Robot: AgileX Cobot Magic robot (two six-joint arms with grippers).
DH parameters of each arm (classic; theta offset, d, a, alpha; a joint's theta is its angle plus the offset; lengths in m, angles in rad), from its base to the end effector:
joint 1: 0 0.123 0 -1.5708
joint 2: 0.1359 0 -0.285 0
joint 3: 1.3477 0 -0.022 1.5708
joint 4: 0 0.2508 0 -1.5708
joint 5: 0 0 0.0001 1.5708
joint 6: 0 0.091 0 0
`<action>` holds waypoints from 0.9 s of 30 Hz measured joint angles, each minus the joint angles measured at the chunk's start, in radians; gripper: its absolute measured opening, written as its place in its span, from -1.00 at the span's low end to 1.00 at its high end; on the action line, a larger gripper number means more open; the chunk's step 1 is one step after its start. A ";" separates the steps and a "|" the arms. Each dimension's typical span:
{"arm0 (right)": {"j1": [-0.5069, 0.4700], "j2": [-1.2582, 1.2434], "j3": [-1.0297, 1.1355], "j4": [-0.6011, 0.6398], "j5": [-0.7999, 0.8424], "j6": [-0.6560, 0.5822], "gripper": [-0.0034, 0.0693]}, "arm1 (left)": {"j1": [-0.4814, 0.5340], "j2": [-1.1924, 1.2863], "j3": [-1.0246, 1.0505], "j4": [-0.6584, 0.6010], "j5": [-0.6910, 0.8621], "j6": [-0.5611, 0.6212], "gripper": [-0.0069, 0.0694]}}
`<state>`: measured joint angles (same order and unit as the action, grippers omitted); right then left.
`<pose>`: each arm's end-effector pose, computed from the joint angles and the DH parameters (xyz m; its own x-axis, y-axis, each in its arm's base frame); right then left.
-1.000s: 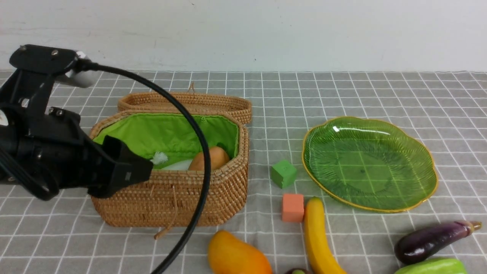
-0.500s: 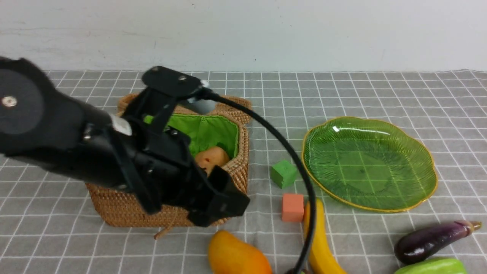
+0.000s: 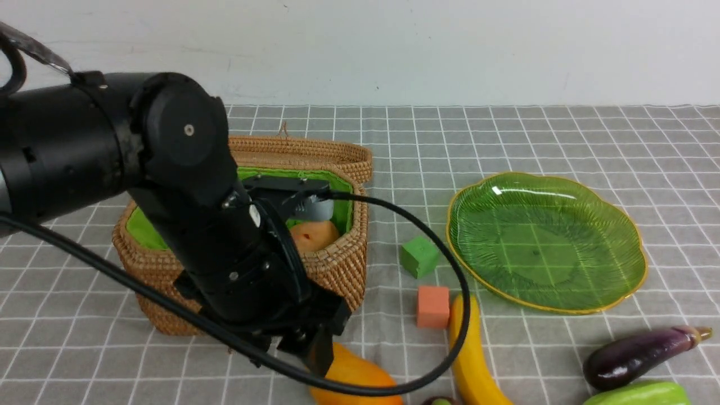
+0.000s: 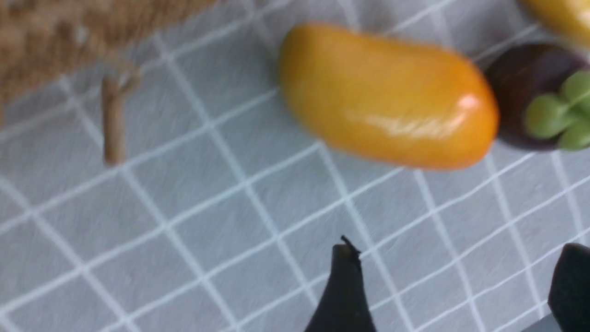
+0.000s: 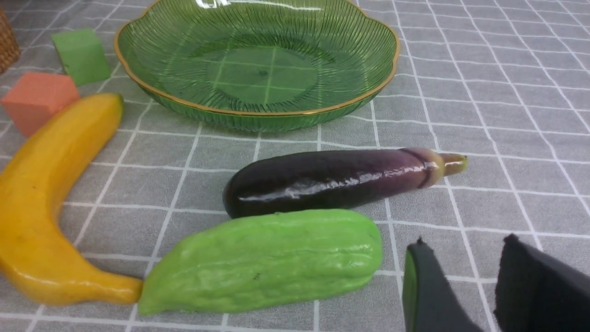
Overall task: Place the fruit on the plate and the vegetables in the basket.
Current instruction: Grab the mango with your left arm and place it on the right plate
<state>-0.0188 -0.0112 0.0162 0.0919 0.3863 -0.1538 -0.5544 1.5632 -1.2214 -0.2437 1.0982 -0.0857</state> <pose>0.0522 0.0022 0.1738 -0.2963 -0.0630 -0.9530 -0.0346 0.9979 -0.0552 0.2489 -0.1771 0.2772 -0.9211 0.3439 -0.1825 0.3818 0.8898 -0.2501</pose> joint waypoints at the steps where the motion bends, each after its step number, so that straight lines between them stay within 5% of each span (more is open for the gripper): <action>1: 0.000 0.000 0.000 0.000 0.000 0.000 -0.24 | 0.000 0.007 0.000 0.010 0.016 -0.018 0.60; 9: 0.000 0.000 0.000 0.000 0.000 0.000 -0.24 | 0.000 0.018 0.000 0.019 0.012 -0.116 0.60; 19: 0.000 0.000 0.000 0.000 0.000 0.000 -0.24 | 0.000 0.033 0.042 -0.020 -0.170 -0.483 0.59; 27: 0.000 0.000 0.000 0.000 0.000 0.000 -0.24 | 0.000 0.056 0.045 -0.037 -0.304 -0.618 0.59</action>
<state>-0.0188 -0.0112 0.0162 0.0919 0.3863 -0.1538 -0.5544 1.6194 -1.1764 -0.2802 0.7945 -0.7034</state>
